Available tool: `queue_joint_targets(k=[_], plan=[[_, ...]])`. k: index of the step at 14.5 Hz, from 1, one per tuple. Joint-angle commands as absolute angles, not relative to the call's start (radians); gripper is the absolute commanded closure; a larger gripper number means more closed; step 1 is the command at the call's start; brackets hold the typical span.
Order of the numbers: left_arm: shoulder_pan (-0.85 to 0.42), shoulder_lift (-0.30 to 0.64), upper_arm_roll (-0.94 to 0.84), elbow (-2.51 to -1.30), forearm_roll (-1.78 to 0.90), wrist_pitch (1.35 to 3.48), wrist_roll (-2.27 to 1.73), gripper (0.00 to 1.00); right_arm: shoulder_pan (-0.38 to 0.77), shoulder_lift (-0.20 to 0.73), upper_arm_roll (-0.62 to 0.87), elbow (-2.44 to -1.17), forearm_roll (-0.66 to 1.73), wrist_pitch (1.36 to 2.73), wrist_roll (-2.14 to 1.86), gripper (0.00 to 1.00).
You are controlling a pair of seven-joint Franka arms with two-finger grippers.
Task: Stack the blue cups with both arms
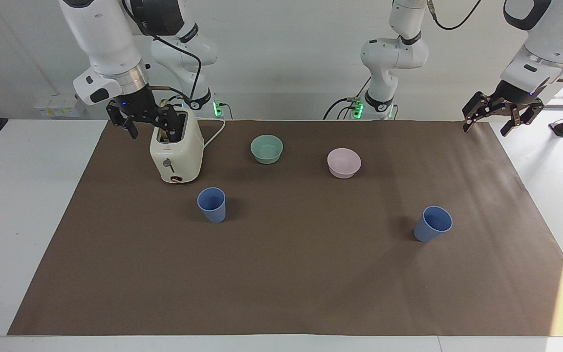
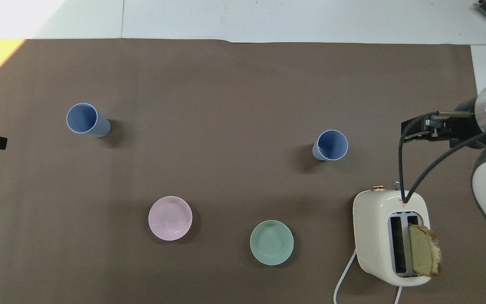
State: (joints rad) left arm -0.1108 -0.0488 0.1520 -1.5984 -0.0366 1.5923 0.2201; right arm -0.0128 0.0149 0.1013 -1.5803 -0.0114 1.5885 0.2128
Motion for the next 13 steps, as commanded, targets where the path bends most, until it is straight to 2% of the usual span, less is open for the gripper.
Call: queue_joint_targets(k=[1,13], plan=[[-0.107,-0.071,0.149,-1.618,-0.017,1.586,0.229,0.0,-0.023,-0.014,0.106,-1.621,-0.017,1.626,0.198,0.0],[-0.107,-0.071,0.149,-1.618,-0.017,1.595,0.225,0.0,-0.018,-0.014,0.106,-1.62,-0.017,1.626,0.199,0.0]])
